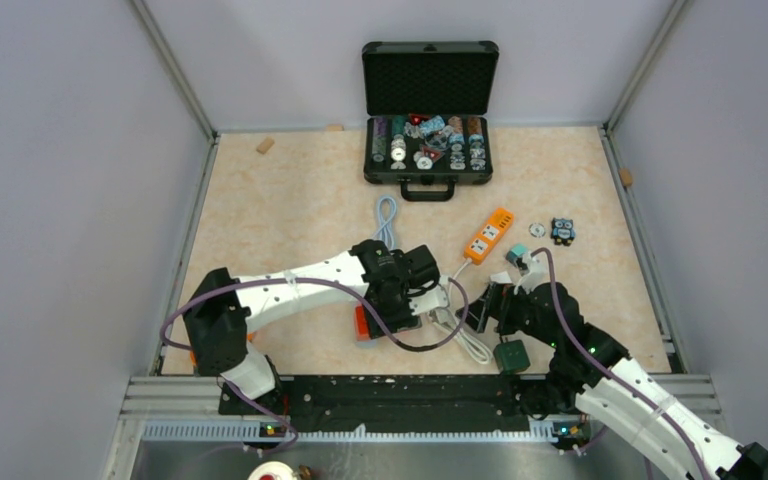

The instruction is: Insert the plug

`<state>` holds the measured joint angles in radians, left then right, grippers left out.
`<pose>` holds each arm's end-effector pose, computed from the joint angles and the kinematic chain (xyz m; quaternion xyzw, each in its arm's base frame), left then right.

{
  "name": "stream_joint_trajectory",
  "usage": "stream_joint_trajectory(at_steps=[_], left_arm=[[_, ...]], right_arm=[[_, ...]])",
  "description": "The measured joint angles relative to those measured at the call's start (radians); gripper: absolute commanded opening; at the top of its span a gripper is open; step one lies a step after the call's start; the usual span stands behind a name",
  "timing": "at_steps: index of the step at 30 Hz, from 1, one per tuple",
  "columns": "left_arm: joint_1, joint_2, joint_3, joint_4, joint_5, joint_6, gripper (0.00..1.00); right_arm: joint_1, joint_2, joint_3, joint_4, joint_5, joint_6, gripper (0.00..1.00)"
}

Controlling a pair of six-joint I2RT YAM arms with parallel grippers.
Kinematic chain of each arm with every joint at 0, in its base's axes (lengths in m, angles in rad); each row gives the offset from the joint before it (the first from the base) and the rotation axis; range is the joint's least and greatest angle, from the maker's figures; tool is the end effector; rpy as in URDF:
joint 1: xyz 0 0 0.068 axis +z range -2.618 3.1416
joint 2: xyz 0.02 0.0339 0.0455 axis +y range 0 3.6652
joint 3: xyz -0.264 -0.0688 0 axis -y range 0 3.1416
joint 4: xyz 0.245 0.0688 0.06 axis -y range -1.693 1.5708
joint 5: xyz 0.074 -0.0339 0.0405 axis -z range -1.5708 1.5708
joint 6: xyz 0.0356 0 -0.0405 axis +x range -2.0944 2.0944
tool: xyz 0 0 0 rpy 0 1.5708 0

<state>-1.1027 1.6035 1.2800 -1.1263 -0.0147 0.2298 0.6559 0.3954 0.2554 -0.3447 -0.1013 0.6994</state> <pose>0.1328 -0.2614 0.2476 0.6165 0.7850 -0.0189 0.0579 0.0962 0.0786 0.1894 -0.0076 0.8554 0.3573 0.3749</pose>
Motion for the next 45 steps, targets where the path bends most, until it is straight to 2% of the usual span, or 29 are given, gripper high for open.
stream_joint_trajectory(at_steps=[45], left_arm=[[-0.009,0.027,-0.047,0.031,-0.031,-0.029,0.0]], right_arm=[[0.0,0.0,-0.014,0.006,-0.017,0.0,0.97]])
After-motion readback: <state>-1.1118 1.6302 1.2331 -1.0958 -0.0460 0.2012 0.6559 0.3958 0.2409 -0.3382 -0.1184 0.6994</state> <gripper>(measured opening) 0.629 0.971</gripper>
